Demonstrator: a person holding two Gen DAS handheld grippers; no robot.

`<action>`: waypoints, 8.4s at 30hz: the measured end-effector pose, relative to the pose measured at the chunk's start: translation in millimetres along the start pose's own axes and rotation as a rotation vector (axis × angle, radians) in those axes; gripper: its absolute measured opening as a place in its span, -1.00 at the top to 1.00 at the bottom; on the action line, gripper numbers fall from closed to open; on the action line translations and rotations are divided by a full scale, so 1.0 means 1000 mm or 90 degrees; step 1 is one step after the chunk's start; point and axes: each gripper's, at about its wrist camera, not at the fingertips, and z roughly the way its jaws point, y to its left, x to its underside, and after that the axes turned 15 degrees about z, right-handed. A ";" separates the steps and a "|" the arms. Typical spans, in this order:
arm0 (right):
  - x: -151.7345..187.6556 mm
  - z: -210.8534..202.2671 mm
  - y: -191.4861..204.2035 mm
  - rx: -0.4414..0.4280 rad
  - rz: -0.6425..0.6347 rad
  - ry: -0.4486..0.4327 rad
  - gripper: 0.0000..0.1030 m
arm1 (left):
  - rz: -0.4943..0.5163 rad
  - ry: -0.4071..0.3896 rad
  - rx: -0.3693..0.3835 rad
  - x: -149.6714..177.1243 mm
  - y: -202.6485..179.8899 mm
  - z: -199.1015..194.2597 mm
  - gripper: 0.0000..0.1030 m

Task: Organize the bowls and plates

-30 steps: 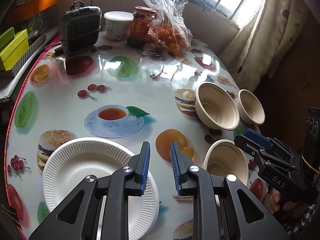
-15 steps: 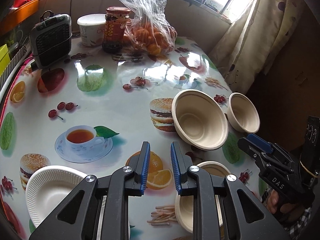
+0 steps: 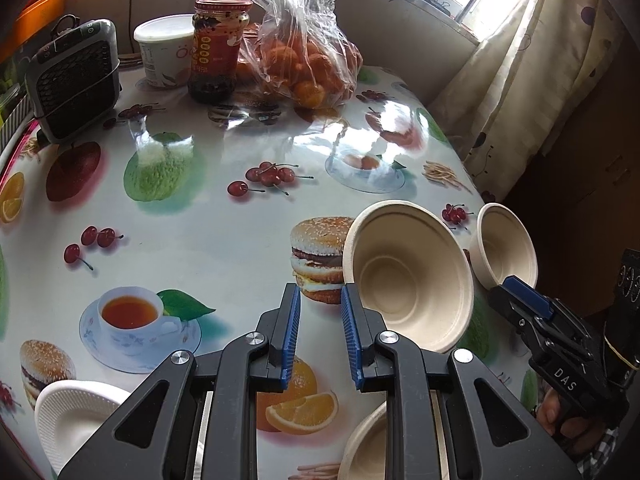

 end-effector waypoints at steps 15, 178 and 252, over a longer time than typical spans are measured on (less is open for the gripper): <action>-0.003 0.025 0.001 -0.012 0.003 0.024 0.32 | 0.006 0.016 -0.003 -0.012 0.001 0.020 0.57; 0.116 -0.072 0.007 -0.056 0.061 0.001 0.71 | 0.013 -0.014 0.102 0.090 -0.028 -0.053 0.87; 0.124 -0.055 -0.003 -0.047 0.079 0.019 0.62 | 0.015 0.015 0.076 0.097 -0.028 -0.035 0.85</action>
